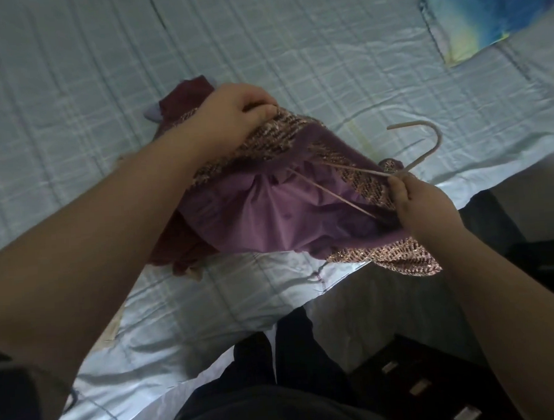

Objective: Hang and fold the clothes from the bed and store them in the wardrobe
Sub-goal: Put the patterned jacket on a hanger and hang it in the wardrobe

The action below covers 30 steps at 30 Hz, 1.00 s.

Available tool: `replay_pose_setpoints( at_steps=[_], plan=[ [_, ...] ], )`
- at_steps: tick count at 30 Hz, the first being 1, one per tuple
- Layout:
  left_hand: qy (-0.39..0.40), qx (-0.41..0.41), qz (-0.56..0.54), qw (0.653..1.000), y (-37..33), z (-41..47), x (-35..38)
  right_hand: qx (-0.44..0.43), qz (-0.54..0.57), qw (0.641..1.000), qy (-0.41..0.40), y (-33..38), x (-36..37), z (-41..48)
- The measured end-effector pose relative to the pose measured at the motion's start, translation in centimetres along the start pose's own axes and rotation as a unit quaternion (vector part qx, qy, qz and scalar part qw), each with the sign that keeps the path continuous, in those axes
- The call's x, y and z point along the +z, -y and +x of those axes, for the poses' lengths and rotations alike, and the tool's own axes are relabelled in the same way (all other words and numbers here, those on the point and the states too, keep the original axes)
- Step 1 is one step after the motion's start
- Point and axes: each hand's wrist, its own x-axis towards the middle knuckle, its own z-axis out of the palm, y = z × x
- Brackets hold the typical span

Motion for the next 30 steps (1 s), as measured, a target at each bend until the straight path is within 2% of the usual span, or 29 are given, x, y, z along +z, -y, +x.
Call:
replay_pose_setpoints(
  at_steps=[5,7,11,13,15,16,18,20,22,26,30],
  plan=[
    [-0.091,-0.012,-0.125,0.988,-0.5,-5.3,5.8,0.017,0.047,0.998,-0.029,0.5,-0.5,-0.1],
    [-0.099,-0.017,-0.117,0.988,0.2,-6.7,8.6,-0.002,0.059,0.998,-0.034,1.4,-0.8,-0.4],
    [-0.022,-0.075,0.072,0.994,1.2,-6.9,12.0,-0.025,0.059,0.997,-0.037,2.9,-1.4,-0.4],
    [-0.075,-0.024,0.168,0.983,0.7,-6.7,12.0,-0.033,0.051,0.998,-0.035,3.4,-1.6,-0.5],
    [-0.131,0.085,0.222,0.962,-0.1,-5.7,11.0,-0.043,0.056,0.997,-0.034,3.9,-1.9,-0.8],
    [-0.131,0.124,0.234,0.955,-0.6,-4.9,10.2,-0.047,0.06,0.996,-0.034,4.2,-2.0,-1.0],
    [-0.058,0.16,0.263,0.95,-1.6,-3.1,8.2,-0.057,0.063,0.996,-0.04,4.9,-2.5,-1.3],
    [0.035,0.161,0.268,0.949,-2.8,-1.8,6.2,-0.076,0.074,0.993,-0.056,5.7,-3.2,-1.6],
    [0.052,0.172,0.265,0.947,-3.8,-1.4,4.6,-0.1,0.091,0.987,-0.089,6.6,-4.4,-1.8],
    [0.033,0.19,0.222,0.956,-6.0,-2.4,1.5,-0.13,0.104,0.973,-0.162,8.8,-8.0,-1.6],
    [-0.049,0.167,0.224,0.959,-10.0,-3.2,-3.9,-0.165,0.127,0.947,-0.246,12.4,-13.0,-1.2]
  ],
)
